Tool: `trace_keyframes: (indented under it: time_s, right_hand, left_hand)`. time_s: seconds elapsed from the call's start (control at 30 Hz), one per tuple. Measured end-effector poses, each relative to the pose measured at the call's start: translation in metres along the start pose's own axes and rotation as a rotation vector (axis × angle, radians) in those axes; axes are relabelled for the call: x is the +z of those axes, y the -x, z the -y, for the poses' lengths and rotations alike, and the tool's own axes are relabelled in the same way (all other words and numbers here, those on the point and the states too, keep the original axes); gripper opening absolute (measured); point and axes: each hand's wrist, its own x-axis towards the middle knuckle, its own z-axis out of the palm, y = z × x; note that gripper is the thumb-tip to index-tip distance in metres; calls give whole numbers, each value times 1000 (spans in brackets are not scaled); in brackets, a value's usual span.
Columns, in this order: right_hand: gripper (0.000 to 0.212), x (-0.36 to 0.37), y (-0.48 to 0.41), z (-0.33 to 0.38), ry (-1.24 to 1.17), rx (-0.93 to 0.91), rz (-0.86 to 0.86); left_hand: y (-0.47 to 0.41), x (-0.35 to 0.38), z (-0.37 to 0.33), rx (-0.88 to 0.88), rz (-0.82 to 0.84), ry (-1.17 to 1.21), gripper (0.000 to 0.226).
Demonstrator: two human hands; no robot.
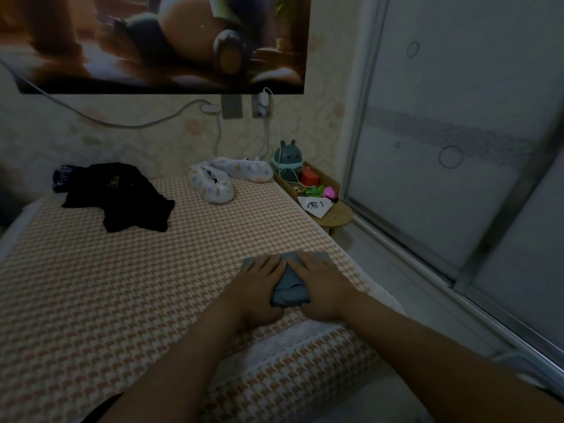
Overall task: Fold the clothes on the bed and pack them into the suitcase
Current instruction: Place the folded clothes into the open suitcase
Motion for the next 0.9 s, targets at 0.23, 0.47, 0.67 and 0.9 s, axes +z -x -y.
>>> trace_keyframes:
  time_s: [0.23, 0.47, 0.67, 0.9]
  right_hand:
    - [68, -11, 0, -9, 37, -21, -77]
    - [46, -60, 39, -80, 17, 199, -61]
    - [47, -51, 105, -154, -245, 365, -97]
    - [26, -13, 226, -252, -335, 675, 2]
  left_hand:
    - [-9, -3, -24, -46, -231, -33, 79]
    - [-67, -32, -83, 88, -407, 180, 37]
    - [-160, -47, -173, 348, -268, 200, 30]
    - [-219, -13, -297, 595, 38, 369, 31]
